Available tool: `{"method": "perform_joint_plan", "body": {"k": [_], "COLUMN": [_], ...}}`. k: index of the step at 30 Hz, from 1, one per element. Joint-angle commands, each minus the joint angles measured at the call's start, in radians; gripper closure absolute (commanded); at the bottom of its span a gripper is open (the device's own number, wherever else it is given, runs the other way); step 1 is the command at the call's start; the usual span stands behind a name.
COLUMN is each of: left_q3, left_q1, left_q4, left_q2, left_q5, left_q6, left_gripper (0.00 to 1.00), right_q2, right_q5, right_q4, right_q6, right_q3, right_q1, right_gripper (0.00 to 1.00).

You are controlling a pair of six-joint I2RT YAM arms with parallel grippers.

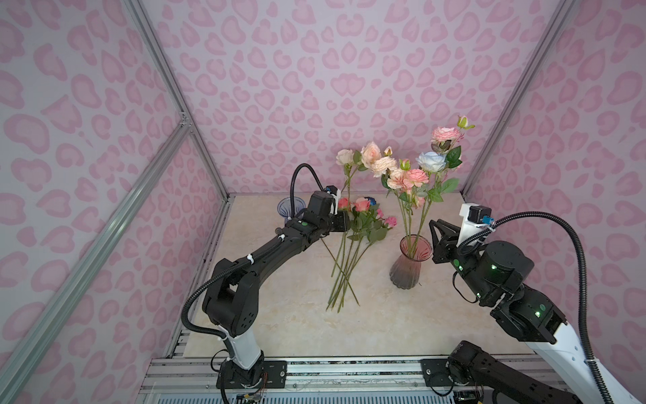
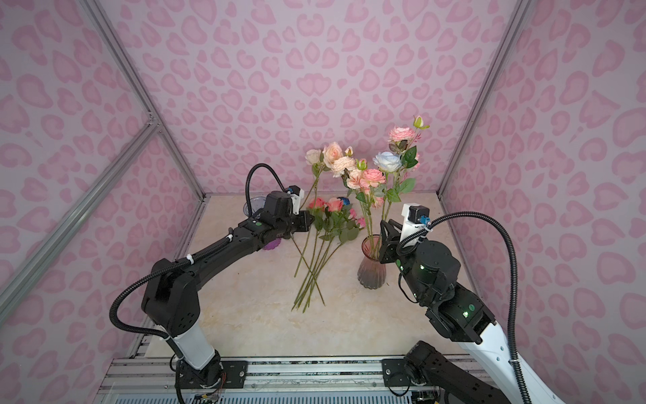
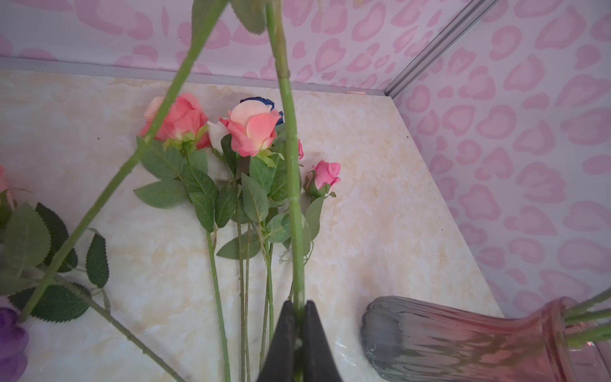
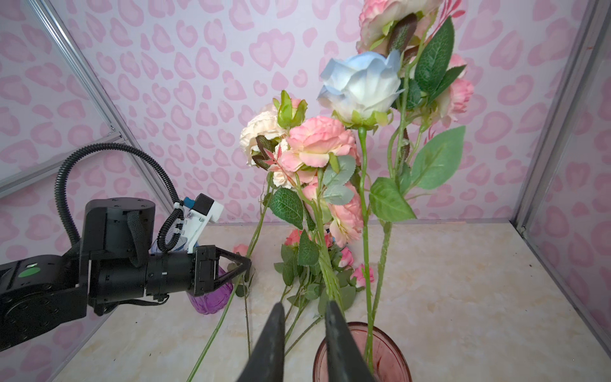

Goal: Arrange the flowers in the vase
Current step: 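Lift the cream rose upright out of the bunch with the left gripper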

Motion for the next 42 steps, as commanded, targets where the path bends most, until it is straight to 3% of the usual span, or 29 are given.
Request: {"method": "perform_joint_plan", "body": {"k": [1,12,19,22,26,37,42], "left_q3": [0.014,-0.049,0.058,0.124,0.106,0.2,0.159], "left_q1": [0.004,-0.013,-0.002,0.003,0.003,0.005,0.005], "left_q4": [-0.004,0.06,0.038,-0.004,0.013,-0.007,0.029], "left_q2": [0.016,-0.1,-0.109,-0.094,-0.117,-0.161,-0.21], "left_q5": [0.103,0.106,0.056,0.096,0.129,0.106,0.084], "left_q6": [-0.032,-0.014,-0.04,-0.069,-0.106,0.049,0.087], "left_gripper": [0.97,0.97,0.97,0.97,0.97,0.97,0.97], "right_q2": [-0.007,0.009,0.004,0.0,-0.012,0.007,0.008], "right_q5": [0.017,0.005,0.005,0.007,0.02,-0.002,0.001], "right_q4": [-0.008,0.019,0.017,0.009,0.006,0.029,0.025], "right_q6": [-0.002,0.0,0.008,0.005,0.0,0.003,-0.001], "right_q3": [-0.008,-0.018,-0.016,-0.01,-0.013,-0.009,-0.001], "right_q1": [0.002,0.001,0.001,0.001,0.001,0.002,0.001], "right_gripper": [0.77,0.77,0.77,0.77,0.77,0.77,0.77]}}
